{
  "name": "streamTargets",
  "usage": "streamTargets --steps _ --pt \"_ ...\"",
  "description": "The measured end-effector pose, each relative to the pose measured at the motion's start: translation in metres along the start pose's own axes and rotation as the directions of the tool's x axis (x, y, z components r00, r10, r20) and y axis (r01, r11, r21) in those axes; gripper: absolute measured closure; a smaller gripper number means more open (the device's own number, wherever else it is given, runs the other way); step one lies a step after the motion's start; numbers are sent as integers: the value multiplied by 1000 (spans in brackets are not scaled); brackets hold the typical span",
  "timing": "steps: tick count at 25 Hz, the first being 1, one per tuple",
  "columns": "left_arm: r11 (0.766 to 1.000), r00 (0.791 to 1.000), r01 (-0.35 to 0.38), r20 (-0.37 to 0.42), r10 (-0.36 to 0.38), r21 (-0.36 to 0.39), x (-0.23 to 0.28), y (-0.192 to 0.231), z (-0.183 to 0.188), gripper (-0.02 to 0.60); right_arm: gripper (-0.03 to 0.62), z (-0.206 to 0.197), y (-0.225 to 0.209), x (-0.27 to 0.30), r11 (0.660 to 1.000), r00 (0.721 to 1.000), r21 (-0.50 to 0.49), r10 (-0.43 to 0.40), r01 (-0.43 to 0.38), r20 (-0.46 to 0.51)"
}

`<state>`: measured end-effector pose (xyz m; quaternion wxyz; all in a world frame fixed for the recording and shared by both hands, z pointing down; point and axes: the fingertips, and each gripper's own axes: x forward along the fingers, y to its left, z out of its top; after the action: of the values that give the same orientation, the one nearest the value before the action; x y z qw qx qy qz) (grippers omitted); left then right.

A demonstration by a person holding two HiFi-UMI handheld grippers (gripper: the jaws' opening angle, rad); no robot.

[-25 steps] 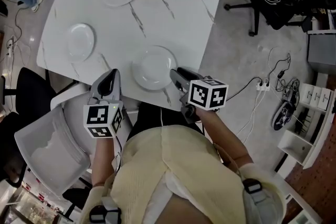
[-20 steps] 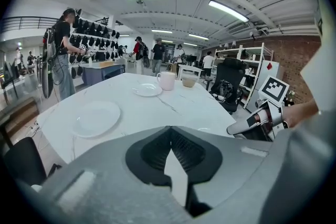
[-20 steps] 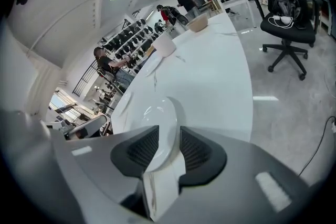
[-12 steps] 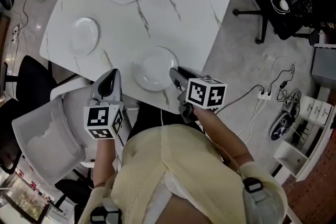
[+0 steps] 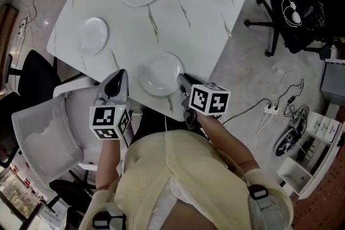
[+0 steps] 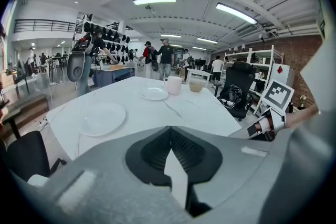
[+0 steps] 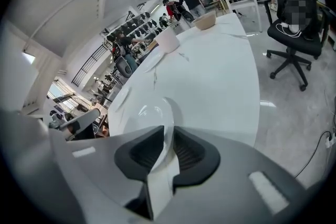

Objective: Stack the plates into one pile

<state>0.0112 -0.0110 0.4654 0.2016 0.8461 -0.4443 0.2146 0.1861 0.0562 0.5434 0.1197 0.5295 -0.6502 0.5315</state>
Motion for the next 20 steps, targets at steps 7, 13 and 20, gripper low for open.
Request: streamTargets --steps 7,13,20 --pt "1000 999 -19 32 19 5 -2 2 9 575 546 1 5 -5 996 997 60 65 -67 37" --pt "1000 998 -21 51 22 -7 -3 0 11 575 563 6 17 -15 986 985 62 148 -154 88" --pt "999 995 -44 94 45 -14 -5 -4 24 575 579 29 33 -33 951 946 69 291 -303 142"
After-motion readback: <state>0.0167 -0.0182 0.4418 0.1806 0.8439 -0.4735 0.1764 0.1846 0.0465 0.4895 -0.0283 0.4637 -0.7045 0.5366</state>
